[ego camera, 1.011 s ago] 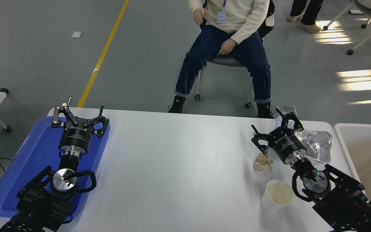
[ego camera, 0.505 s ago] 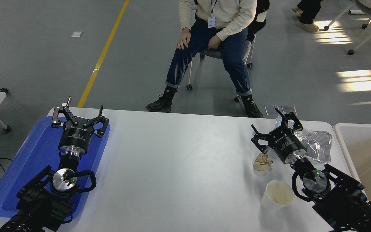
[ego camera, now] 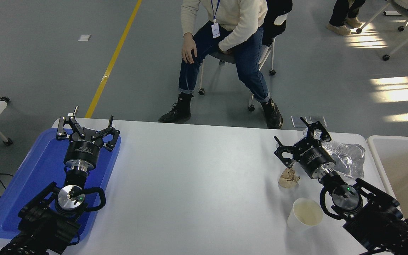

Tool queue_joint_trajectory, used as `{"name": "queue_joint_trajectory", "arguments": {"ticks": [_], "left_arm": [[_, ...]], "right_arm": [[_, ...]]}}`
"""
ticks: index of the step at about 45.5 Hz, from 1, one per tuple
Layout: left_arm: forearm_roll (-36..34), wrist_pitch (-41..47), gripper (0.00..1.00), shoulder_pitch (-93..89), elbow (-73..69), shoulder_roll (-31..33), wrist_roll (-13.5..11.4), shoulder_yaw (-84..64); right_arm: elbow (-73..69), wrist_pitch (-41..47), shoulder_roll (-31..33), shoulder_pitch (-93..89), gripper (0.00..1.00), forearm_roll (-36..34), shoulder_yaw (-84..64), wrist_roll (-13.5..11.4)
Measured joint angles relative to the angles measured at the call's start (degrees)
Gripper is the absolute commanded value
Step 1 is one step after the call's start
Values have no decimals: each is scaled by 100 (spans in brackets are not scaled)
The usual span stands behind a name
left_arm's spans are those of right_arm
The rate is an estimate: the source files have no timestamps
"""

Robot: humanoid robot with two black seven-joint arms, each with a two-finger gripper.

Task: Pick up paper cup place in dustbin

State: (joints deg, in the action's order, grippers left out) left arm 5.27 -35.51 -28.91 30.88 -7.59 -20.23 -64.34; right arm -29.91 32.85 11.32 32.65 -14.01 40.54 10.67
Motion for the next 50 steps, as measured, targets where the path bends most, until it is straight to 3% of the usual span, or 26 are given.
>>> {"name": "queue_joint_trajectory", "arguments": {"ticks": [27,50], "left_arm": [[-7,0,100,1,1,-6,-5,0],[-9,-8,100,-1,7,-5,9,0]], "right_arm": [[-1572,-663,890,47,100,1745,-201,-21],[-2824,-1442,1668,766,100,3383,-1697,-50]]}}
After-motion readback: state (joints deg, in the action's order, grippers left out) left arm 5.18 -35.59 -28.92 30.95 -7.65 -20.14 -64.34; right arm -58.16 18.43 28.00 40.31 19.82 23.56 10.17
